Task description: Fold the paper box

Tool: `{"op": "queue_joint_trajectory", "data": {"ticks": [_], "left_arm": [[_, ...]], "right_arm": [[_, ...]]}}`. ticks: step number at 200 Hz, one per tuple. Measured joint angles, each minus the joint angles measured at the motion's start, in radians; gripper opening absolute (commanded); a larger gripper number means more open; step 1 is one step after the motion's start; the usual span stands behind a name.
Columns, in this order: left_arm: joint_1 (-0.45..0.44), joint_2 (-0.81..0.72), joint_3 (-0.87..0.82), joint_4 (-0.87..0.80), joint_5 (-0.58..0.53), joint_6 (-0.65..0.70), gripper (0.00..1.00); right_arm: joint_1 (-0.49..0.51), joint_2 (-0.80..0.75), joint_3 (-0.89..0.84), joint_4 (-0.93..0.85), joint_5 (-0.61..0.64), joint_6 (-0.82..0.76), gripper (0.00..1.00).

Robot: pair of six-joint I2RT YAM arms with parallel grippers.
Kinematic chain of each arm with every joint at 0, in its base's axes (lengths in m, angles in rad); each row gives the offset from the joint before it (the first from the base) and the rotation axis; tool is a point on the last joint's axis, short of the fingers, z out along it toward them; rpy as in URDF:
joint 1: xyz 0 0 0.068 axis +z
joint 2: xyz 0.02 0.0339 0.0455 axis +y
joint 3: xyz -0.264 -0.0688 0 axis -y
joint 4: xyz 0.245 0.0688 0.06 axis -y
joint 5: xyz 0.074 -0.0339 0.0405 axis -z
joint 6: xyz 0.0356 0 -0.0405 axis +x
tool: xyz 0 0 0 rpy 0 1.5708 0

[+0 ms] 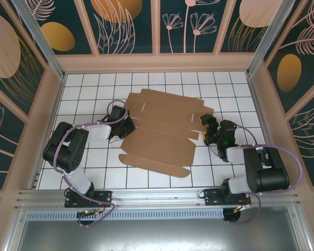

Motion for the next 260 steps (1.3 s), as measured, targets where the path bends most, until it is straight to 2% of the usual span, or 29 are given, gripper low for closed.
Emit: {"op": "queue_joint_trajectory", "data": {"ticks": [42, 48, 59, 77, 98, 126, 153, 188, 260], "left_arm": [[0.002, 0.006, 0.005, -0.003, -0.002, 0.0, 0.0], [0.002, 0.008, 0.006, -0.003, -0.002, 0.0, 0.0], [0.002, 0.01, 0.009, -0.002, -0.002, 0.0, 0.0], [0.003, 0.012, 0.011, -0.001, -0.001, 0.0, 0.0], [0.004, 0.012, 0.011, -0.001, -0.001, 0.0, 0.0], [0.005, 0.012, 0.011, 0.001, -0.001, -0.004, 0.0], [0.005, 0.012, 0.011, 0.001, 0.0, -0.005, 0.0], [0.005, 0.012, 0.011, 0.001, -0.001, -0.008, 0.0], [0.005, 0.009, -0.001, 0.024, 0.0, -0.008, 0.0]], "right_arm": [[-0.01, 0.062, -0.056, 0.249, 0.072, 0.009, 0.83], [-0.013, 0.085, -0.059, 0.295, 0.073, 0.012, 0.81], [-0.02, 0.13, -0.06, 0.371, 0.066, 0.031, 0.71], [-0.026, 0.198, -0.057, 0.424, 0.029, 0.069, 0.7], [-0.002, 0.174, -0.058, 0.335, 0.011, 0.091, 0.73], [0.059, -0.049, -0.052, 0.055, 0.034, 0.051, 0.75], [0.062, -0.176, -0.049, -0.088, 0.065, 0.028, 0.75], [0.031, -0.093, -0.018, -0.177, 0.071, 0.052, 0.74], [0.07, 0.046, 0.098, -0.194, 0.085, 0.108, 0.76]]}}
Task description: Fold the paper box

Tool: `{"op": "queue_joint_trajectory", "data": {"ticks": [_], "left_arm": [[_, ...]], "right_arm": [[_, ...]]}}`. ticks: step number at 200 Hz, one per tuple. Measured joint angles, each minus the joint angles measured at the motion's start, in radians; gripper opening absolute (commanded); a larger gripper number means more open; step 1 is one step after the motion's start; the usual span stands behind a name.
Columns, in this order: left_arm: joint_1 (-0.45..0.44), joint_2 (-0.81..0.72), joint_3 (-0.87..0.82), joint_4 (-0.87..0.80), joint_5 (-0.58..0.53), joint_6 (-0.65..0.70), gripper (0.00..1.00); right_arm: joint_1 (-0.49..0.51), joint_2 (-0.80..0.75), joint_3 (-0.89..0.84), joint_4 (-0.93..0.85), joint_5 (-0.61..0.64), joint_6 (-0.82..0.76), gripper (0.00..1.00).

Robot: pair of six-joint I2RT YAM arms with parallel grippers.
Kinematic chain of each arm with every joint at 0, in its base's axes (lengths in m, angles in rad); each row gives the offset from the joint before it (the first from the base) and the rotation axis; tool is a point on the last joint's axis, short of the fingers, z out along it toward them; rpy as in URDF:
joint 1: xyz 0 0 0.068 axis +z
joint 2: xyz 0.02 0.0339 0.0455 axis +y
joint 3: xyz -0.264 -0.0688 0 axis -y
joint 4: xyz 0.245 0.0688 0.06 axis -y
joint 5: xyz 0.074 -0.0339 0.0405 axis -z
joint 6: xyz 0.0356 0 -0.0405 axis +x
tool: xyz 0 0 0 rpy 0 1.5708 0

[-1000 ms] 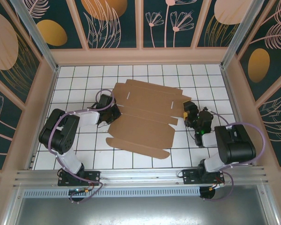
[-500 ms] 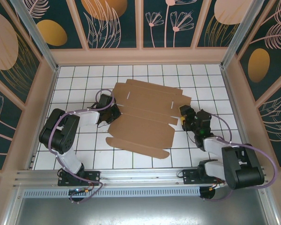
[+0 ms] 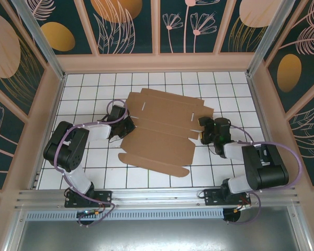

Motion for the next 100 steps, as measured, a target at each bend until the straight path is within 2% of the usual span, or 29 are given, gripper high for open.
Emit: {"op": "queue_joint_trajectory", "data": {"ticks": [71, 100], "left_arm": [[0.0, -0.002, -0.006, 0.008, -0.011, 0.0, 0.0], [0.0, -0.003, -0.006, 0.009, -0.02, 0.0, 0.0]], "right_arm": [[-0.001, 0.105, 0.062, 0.114, 0.097, 0.044, 0.81], [-0.025, 0.156, 0.051, 0.257, 0.134, 0.03, 0.8]]}}
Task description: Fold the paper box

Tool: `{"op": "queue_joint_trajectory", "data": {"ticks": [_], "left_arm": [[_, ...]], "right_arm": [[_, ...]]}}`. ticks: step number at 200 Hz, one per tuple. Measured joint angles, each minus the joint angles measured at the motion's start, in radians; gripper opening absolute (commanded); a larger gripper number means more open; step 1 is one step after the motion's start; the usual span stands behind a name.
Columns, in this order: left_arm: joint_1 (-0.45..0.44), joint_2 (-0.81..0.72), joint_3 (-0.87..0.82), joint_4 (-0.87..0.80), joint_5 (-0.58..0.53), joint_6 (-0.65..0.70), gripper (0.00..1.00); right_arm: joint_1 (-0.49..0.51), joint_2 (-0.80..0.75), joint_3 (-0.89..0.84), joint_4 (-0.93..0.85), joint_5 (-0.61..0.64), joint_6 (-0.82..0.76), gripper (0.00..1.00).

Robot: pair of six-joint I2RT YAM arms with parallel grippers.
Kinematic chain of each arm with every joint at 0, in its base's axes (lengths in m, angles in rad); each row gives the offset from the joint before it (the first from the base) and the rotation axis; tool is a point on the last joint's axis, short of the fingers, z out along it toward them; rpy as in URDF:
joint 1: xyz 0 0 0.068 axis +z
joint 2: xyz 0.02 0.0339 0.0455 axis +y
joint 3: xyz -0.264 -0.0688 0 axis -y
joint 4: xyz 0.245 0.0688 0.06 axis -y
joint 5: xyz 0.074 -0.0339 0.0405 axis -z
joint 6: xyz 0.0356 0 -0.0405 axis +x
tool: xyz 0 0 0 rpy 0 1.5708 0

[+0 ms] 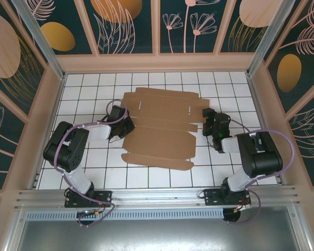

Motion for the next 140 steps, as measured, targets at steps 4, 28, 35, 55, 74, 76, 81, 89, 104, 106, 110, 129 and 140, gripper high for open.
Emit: {"op": "queue_joint_trajectory", "data": {"ticks": [4, 28, 35, 55, 74, 76, 81, 89, 104, 106, 110, 129, 140], "left_arm": [[0.0, 0.0, 0.0, 0.0, -0.001, 0.0, 0.0], [0.0, 0.0, 0.0, 0.001, -0.005, 0.0, 0.0], [0.0, 0.0, 0.0, 0.001, -0.007, 0.0, 0.0], [0.0, 0.0, 0.0, 0.002, -0.011, 0.0, 0.0], [0.001, 0.0, 0.0, 0.002, -0.015, 0.0, 0.0], [0.001, 0.0, 0.0, 0.002, -0.015, 0.0, 0.0], [0.001, 0.0, 0.0, 0.002, -0.016, 0.0, 0.0], [0.001, 0.0, 0.0, 0.002, -0.019, 0.0, 0.0], [0.001, 0.0, 0.0, 0.002, -0.023, 0.0, 0.0], [0.001, 0.0, 0.0, 0.002, -0.023, 0.0, 0.0], [0.001, 0.0, 0.0, 0.002, -0.023, 0.0, 0.0], [0.001, 0.0, -0.001, 0.003, -0.023, 0.0, 0.0], [0.001, 0.0, -0.001, 0.003, -0.023, 0.0, 0.0]], "right_arm": [[-0.005, 0.016, -0.001, 0.026, 0.001, -0.001, 0.81], [-0.026, 0.133, -0.004, 0.223, -0.026, 0.0, 0.8], [-0.03, 0.171, -0.003, 0.292, -0.039, 0.0, 0.78], [-0.044, 0.284, 0.008, 0.475, -0.083, 0.014, 0.72], [-0.053, 0.37, 0.018, 0.609, -0.123, 0.023, 0.7], [-0.054, 0.377, 0.019, 0.622, -0.127, 0.023, 0.7], [-0.056, 0.393, 0.024, 0.643, -0.139, 0.023, 0.69], [-0.059, 0.409, 0.035, 0.658, -0.162, 0.023, 0.7], [-0.059, 0.415, 0.058, 0.656, -0.197, 0.017, 0.69], [-0.059, 0.414, 0.06, 0.655, -0.198, 0.014, 0.7], [-0.059, 0.412, 0.064, 0.646, -0.205, 0.01, 0.7], [-0.059, 0.383, 0.087, 0.541, -0.224, -0.034, 0.69], [-0.059, 0.357, 0.107, 0.447, -0.231, -0.062, 0.69]]}}
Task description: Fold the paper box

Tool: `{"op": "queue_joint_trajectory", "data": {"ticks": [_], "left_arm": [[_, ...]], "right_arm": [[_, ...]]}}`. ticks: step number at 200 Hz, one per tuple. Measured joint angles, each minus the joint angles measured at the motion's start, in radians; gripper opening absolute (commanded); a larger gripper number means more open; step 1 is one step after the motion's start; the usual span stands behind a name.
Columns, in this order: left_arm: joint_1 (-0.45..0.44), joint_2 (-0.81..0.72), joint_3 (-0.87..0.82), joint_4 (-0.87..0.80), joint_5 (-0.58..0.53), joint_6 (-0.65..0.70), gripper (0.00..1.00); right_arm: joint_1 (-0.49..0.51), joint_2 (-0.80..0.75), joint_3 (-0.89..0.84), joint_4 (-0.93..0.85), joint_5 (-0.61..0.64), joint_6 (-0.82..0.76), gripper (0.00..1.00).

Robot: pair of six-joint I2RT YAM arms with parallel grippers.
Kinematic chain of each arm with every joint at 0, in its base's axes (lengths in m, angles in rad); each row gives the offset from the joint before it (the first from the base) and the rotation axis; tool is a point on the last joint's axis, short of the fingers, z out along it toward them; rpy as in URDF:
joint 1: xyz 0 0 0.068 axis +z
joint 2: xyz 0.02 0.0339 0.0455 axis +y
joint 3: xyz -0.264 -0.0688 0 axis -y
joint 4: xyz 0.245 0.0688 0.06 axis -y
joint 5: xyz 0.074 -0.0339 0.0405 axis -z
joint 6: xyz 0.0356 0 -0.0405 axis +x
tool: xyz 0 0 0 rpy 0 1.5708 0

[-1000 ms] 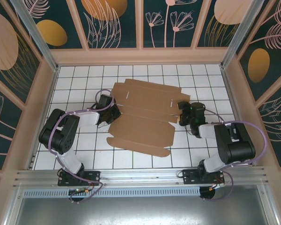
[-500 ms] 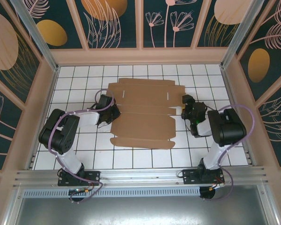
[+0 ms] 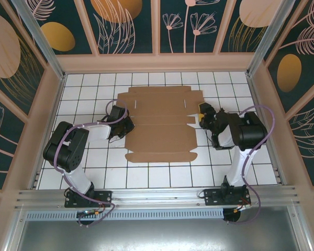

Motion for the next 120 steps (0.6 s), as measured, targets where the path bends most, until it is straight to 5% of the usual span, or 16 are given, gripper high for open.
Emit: {"op": "queue_joint_trajectory", "data": {"ticks": [46, 120], "left_arm": [[0.0, 0.0, 0.0, 0.002, -0.003, 0.0, 0.0], [0.0, 0.0, 0.0, 0.002, -0.011, 0.0, 0.0]], "right_arm": [[0.002, -0.021, 0.072, -0.162, -0.012, -0.043, 0.63], [0.002, 0.047, 0.079, -0.054, 0.041, -0.007, 0.27]]}}
